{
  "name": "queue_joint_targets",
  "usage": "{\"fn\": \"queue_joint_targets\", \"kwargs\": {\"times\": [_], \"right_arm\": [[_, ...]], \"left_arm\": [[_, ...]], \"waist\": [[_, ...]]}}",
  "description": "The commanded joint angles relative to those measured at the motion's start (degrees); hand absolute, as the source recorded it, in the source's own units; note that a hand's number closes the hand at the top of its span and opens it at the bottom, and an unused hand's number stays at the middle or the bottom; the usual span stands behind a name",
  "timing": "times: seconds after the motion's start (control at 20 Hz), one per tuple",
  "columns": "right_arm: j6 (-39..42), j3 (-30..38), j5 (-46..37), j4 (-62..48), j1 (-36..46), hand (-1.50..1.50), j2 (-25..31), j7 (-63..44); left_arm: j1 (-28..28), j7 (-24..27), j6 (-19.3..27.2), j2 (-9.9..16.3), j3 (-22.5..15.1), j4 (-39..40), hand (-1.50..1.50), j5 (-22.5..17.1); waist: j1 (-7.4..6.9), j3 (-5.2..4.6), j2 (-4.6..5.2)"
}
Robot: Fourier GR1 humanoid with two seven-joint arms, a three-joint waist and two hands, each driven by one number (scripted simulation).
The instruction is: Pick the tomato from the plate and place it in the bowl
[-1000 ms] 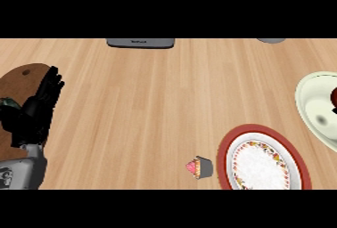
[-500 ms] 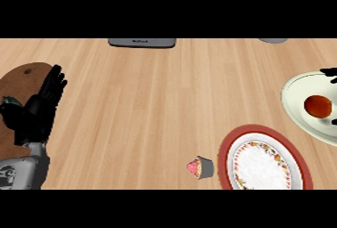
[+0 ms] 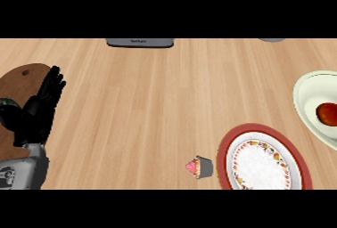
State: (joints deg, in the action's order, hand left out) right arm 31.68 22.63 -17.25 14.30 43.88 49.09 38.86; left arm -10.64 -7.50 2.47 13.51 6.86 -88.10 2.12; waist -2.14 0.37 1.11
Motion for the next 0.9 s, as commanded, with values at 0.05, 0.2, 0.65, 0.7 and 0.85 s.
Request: {"fn": "queue_joint_targets", "kwargs": {"times": [0.05, 0.2, 0.65, 0.7, 0.85], "right_arm": [[15.45, 3.23, 3.82, -4.10, -0.31, -1.50, 7.54, 1.98], [17.21, 3.23, 4.33, -4.22, -2.29, -1.50, 8.53, 1.44], [24.63, 5.76, 9.31, -3.26, -3.99, -1.50, 10.08, -2.63], [24.75, 6.37, 10.13, -3.38, -3.59, -1.50, 10.60, -4.11], [26.19, 7.25, 11.91, -2.40, -3.79, -1.50, 10.43, -5.61]], "left_arm": [[-0.51, 1.54, 0.54, -0.31, 0.02, 0.66, 0.00, 0.59], [0.58, 1.38, -0.01, -0.27, -0.01, 0.27, 0.00, 0.19], [0.33, 0.47, 0.25, -0.23, 1.02, 0.43, 0.00, -0.64], [-0.01, 0.53, 0.29, -0.77, 0.46, -0.17, 0.00, -0.66], [0.60, 0.66, 0.45, -0.77, 0.38, -0.01, 0.00, -0.27]], "waist": [[0.16, 0.09, 0.32], [-0.20, 0.30, 0.51], [0.63, 0.65, 0.30], [0.57, 0.75, 0.35], [0.52, 0.77, 0.38]]}}
